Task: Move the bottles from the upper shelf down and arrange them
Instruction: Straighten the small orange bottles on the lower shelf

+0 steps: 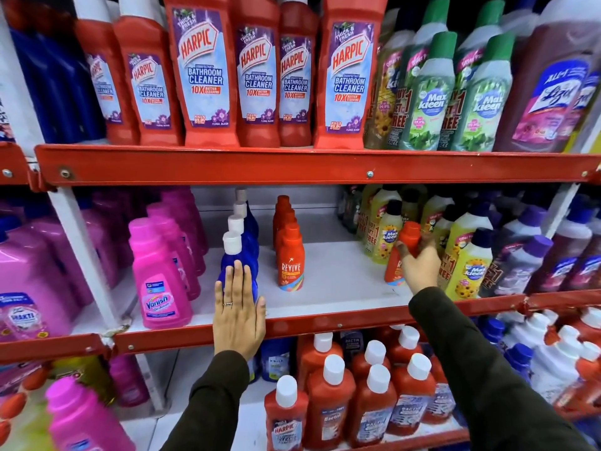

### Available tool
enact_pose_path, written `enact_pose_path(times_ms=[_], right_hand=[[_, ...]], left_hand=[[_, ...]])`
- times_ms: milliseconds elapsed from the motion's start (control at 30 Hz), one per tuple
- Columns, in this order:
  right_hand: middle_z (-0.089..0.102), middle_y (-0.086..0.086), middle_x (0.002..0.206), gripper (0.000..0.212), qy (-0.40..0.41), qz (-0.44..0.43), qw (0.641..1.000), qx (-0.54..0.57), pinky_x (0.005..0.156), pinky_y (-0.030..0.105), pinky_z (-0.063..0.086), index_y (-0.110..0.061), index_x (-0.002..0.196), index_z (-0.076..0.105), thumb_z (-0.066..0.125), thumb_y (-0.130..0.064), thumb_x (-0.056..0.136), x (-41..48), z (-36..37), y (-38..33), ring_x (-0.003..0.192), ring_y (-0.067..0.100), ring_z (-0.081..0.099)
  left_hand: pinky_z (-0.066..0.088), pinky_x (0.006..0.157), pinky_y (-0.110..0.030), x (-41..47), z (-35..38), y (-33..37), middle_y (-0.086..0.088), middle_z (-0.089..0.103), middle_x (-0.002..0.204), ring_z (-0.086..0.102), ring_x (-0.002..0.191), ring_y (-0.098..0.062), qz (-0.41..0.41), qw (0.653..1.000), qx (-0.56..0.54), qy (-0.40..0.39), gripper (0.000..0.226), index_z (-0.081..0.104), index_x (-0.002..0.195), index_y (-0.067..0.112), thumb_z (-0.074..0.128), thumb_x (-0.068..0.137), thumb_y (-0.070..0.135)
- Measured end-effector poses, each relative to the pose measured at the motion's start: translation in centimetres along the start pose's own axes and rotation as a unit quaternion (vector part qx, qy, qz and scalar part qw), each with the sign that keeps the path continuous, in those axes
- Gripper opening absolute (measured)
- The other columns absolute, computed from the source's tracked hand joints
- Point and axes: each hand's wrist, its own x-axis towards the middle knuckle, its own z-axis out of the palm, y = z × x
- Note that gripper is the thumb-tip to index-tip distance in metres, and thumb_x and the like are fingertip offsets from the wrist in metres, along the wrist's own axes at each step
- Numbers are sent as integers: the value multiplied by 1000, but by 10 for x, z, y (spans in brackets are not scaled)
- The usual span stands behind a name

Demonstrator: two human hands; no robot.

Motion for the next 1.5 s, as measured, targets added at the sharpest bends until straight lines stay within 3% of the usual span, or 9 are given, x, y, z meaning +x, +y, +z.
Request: enact_pose_path(times_ms=[267,467,633,800,1067,1200,1367,1433,1500], right_hand=[[63,0,113,45,-64,-86,994,27,78,8,46,-13,126,54,74,-28,89,-62,31,-22,98,12,61],[63,-14,104,39,-133,-144,981,10,74,-2,43,-25,114,56,77,-38,84,-104,63,-38,93,-13,60],[65,-4,117,48,-165,-145,975,-23,82,11,44,-22,117,54,75,-48,83,-121,90,-41,105,9,61],[64,0,123,47,-171,-142,973,-56,91,27,53,-30,113,47,74,-52,82,-127,103,-39,106,9,58],[57,-8,112,54,-159,-148,971,-104,85,22,50,-29,113,45,73,-58,78,-126,110,-39,101,7,56],[59,-2,120,59,-157,-142,971,-112,88,27,53,-24,120,46,73,-57,79,-127,111,-38,106,12,60],[54,-3,128,56,-195,-84,976,43,95,19,49,-25,127,48,54,-65,89,-141,102,-29,118,11,57],[55,0,130,45,-183,-25,976,115,89,11,46,-22,129,50,41,-55,100,-147,99,-22,122,15,56],[55,-1,136,45,-203,39,966,157,99,20,44,-21,138,48,31,-47,106,-151,96,-17,125,11,55]], left_hand=[[-7,131,-41,2,-5,3,-12,-17,172,-12,160,-24,1,1000,2,0,78,-6,163,6,33,100,29],[-9,130,-40,3,-8,3,-11,-19,171,-15,160,-23,7,1000,6,-1,79,-8,162,5,33,99,30],[-9,130,-40,3,-9,2,-11,-21,171,-16,160,-23,11,1000,10,-8,80,-10,162,5,33,99,29],[-11,130,-40,3,-10,2,-13,-21,171,-17,159,-24,15,1000,21,-11,81,-9,162,3,34,99,30],[-11,130,-39,2,-11,2,-11,-22,171,-17,159,-23,10,1000,12,-27,81,-11,162,5,33,99,31],[-10,129,-39,4,-18,5,-9,-28,169,-13,159,-24,3,999,4,-46,81,-18,161,9,31,101,34],[-3,129,-41,0,-30,21,-13,5,171,-14,160,-18,-12,995,-66,-72,80,-7,164,11,36,100,33],[-3,130,-38,0,-32,32,-10,3,172,-9,161,-17,18,986,-125,-107,74,0,164,12,34,102,33],[-1,131,-31,1,-33,46,5,-9,173,-7,160,-10,14,965,-211,-154,69,-3,164,21,31,105,36]])
